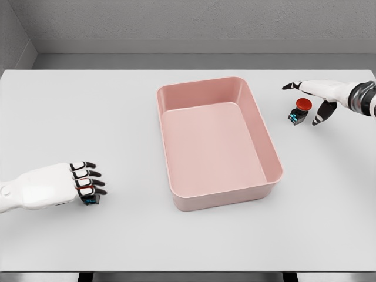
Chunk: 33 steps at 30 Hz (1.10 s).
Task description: Put the industrial switch in the basket with both arms
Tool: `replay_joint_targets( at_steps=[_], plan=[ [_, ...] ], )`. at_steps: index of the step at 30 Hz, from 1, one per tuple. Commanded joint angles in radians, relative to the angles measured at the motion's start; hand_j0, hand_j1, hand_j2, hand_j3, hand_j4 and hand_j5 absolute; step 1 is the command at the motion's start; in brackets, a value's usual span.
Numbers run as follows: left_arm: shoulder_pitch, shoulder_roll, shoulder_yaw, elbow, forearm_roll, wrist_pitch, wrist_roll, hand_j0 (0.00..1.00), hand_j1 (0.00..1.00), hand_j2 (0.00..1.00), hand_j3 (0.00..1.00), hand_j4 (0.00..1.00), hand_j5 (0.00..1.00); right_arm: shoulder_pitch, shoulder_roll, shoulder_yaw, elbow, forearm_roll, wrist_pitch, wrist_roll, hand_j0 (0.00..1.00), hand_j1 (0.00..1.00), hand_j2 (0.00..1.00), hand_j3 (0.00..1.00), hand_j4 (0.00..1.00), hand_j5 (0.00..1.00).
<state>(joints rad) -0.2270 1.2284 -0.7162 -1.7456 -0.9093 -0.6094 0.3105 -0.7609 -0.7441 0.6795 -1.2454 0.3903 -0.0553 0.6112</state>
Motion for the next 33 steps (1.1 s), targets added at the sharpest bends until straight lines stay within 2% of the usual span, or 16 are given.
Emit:
replay_joint_targets(
  at_steps=[1, 6, 7, 9, 13, 16, 19, 24, 29, 31, 33],
  plan=[
    [0.000, 0.005, 0.001, -0.005, 0.006, -0.001, -0.004, 0.54, 0.54, 0.54, 0.54, 0.54, 0.54, 0.000, -0.001, 0.005, 0.001, -0.001, 0.000, 0.000, 1.00, 1.00, 1.00, 1.00, 1.00, 1.00],
    [0.000, 0.005, 0.001, -0.009, 0.004, -0.001, -0.004, 0.42, 0.42, 0.42, 0.42, 0.42, 0.42, 0.002, -0.001, 0.026, 0.001, -0.001, -0.001, 0.000, 0.91, 0.91, 0.91, 0.91, 0.91, 0.91],
    [0.000, 0.005, 0.001, -0.009, 0.003, -0.001, -0.004, 0.39, 0.39, 0.39, 0.39, 0.39, 0.39, 0.002, -0.001, 0.026, 0.001, -0.001, -0.003, 0.000, 0.81, 0.81, 0.81, 0.81, 0.81, 0.81],
    [0.000, 0.005, 0.001, -0.011, 0.001, -0.001, -0.005, 0.36, 0.36, 0.36, 0.36, 0.36, 0.36, 0.005, -0.003, 0.026, 0.001, -0.001, -0.005, 0.000, 0.69, 0.69, 0.69, 0.69, 0.69, 0.69],
    [0.000, 0.005, 0.001, -0.011, 0.000, -0.001, -0.005, 0.29, 0.29, 0.29, 0.29, 0.29, 0.29, 0.005, -0.011, 0.026, -0.002, -0.001, -0.008, 0.000, 0.60, 0.60, 0.60, 0.60, 0.60, 0.60],
    [0.000, 0.005, 0.001, -0.011, 0.000, -0.001, -0.010, 0.25, 0.25, 0.25, 0.25, 0.25, 0.25, 0.006, -0.009, 0.026, -0.003, 0.002, -0.008, 0.000, 0.56, 0.56, 0.56, 0.56, 0.56, 0.56],
    [0.000, 0.005, 0.012, -0.017, 0.001, -0.001, -0.030, 0.16, 0.16, 0.16, 0.16, 0.16, 0.16, 0.006, -0.006, 0.028, -0.002, 0.004, -0.006, 0.000, 0.56, 0.56, 0.56, 0.56, 0.56, 0.56],
    [0.000, 0.002, 0.014, -0.020, 0.003, -0.001, -0.033, 0.09, 0.09, 0.09, 0.09, 0.09, 0.09, 0.006, -0.003, 0.035, 0.000, 0.004, -0.005, 0.000, 0.45, 0.45, 0.45, 0.45, 0.45, 0.45],
    [-0.003, -0.003, 0.017, -0.023, 0.007, -0.001, -0.030, 0.07, 0.07, 0.07, 0.07, 0.07, 0.07, 0.005, -0.009, 0.040, 0.001, 0.004, -0.005, 0.000, 0.45, 0.45, 0.45, 0.45, 0.45, 0.45],
    [-0.026, -0.006, 0.018, -0.023, 0.009, -0.001, -0.031, 0.07, 0.07, 0.07, 0.07, 0.07, 0.07, 0.003, -0.011, 0.040, -0.002, 0.004, -0.005, 0.000, 0.45, 0.45, 0.45, 0.45, 0.45, 0.45],
    [-0.025, -0.007, 0.040, -0.023, 0.009, -0.001, -0.031, 0.08, 0.08, 0.08, 0.08, 0.08, 0.08, 0.000, -0.012, 0.040, -0.005, 0.004, -0.005, 0.000, 0.45, 0.45, 0.45, 0.45, 0.45, 0.45]
  ],
)
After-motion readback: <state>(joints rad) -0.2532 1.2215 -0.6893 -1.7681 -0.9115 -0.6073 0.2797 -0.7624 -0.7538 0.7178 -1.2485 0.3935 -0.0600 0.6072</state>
